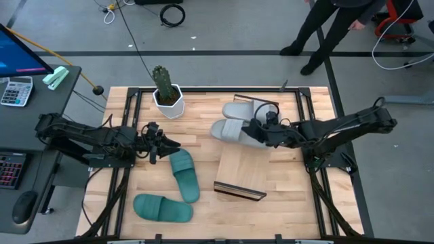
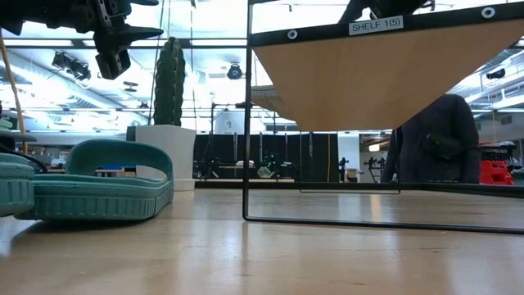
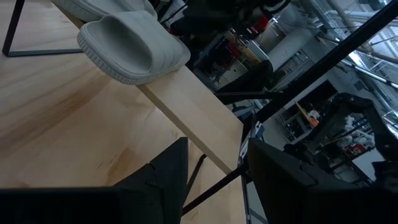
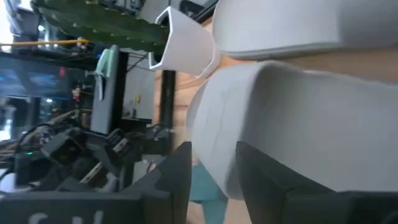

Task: Pick and place slides into the shelf
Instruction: Put the gray slide on the shelf

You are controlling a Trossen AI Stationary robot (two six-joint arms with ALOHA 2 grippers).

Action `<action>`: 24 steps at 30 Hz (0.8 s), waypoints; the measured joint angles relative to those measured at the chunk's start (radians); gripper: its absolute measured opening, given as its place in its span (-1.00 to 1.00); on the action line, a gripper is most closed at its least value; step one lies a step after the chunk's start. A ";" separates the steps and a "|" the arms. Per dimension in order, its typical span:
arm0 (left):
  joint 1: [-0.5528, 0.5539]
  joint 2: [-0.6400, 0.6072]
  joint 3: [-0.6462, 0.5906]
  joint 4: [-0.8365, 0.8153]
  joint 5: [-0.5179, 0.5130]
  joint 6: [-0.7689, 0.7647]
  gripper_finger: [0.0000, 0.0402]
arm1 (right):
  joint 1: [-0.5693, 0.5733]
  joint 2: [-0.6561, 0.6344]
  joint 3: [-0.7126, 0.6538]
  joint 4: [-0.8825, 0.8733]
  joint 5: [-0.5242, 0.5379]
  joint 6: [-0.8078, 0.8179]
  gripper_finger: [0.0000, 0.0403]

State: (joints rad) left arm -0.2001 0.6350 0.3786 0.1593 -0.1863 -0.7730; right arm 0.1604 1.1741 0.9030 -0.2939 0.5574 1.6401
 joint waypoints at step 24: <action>0.000 0.000 0.000 0.001 -0.003 0.003 -0.14 | -0.099 0.069 -0.040 0.084 -0.106 0.043 -0.11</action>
State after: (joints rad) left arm -0.2001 0.6346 0.3786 0.1604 -0.1888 -0.7696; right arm 0.0616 1.2432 0.8634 -0.2103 0.4516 1.6833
